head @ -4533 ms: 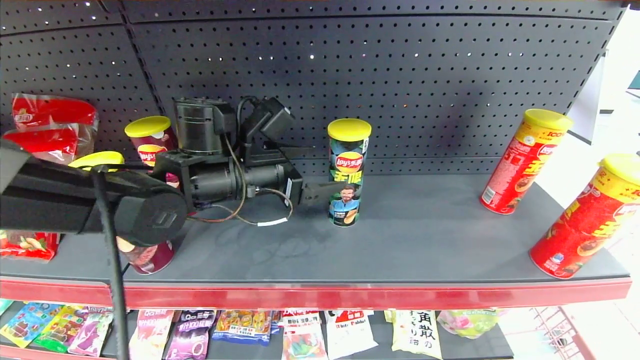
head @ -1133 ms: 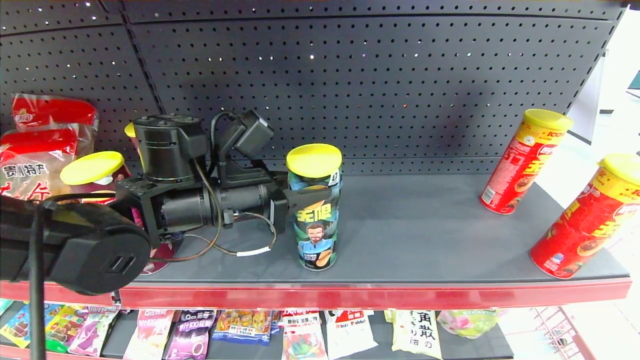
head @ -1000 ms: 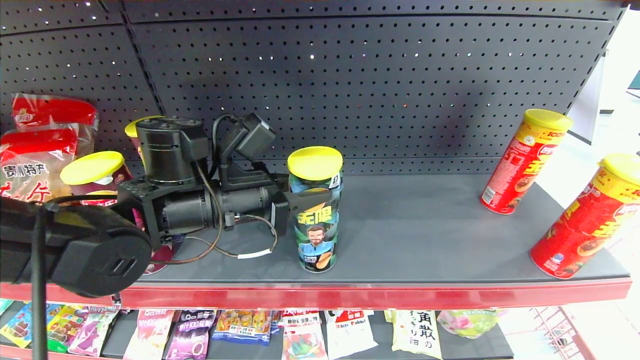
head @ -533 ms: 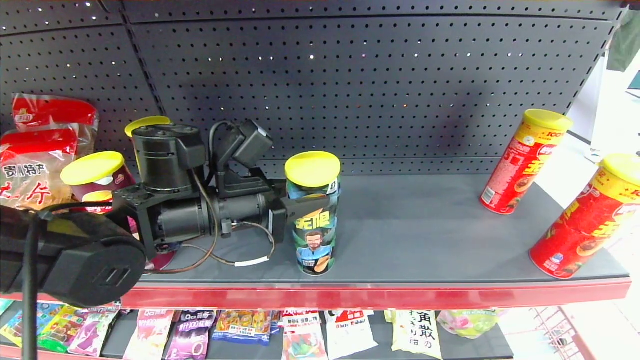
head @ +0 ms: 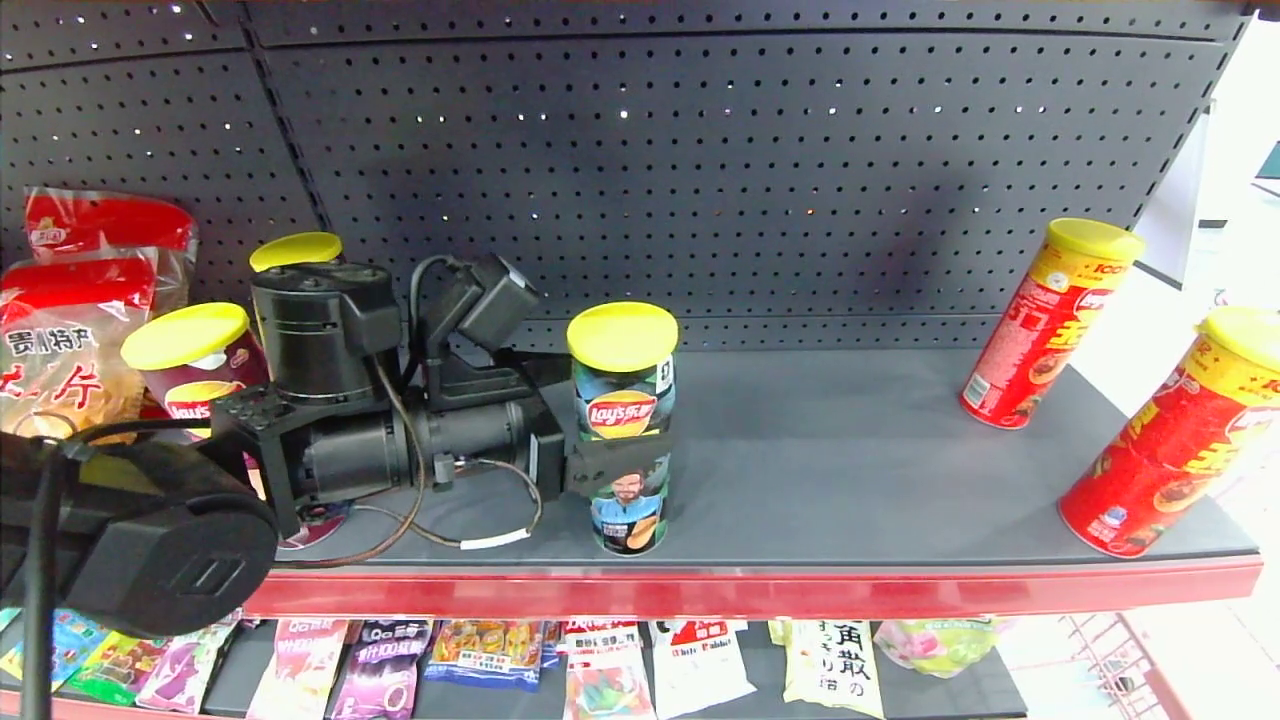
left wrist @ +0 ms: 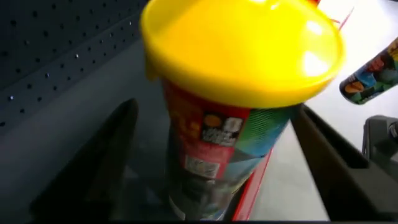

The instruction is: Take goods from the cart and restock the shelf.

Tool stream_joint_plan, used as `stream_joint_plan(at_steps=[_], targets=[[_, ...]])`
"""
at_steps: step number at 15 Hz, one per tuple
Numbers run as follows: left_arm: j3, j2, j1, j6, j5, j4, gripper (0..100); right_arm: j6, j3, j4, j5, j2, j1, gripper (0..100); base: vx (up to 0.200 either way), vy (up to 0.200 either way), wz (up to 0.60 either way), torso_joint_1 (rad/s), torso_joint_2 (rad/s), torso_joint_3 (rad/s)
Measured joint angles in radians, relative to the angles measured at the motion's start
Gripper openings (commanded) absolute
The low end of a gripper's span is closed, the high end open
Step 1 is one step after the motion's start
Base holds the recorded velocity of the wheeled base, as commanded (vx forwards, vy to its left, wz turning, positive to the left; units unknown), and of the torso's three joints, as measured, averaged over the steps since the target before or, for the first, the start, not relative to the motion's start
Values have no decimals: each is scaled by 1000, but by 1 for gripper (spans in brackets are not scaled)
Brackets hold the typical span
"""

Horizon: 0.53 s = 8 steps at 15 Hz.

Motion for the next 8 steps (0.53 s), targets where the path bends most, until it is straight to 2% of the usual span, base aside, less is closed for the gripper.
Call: stream_joint_plan(at_steps=[4,8], targets=[[59,-31,2,0,1,-6,100,0,0,0,0,0,0,0,0,0,0,0,0,0],[182,-114,69,-1,-2,-23,100,-1,0,0,0,0,0,0,0,0,0,0,0,0]])
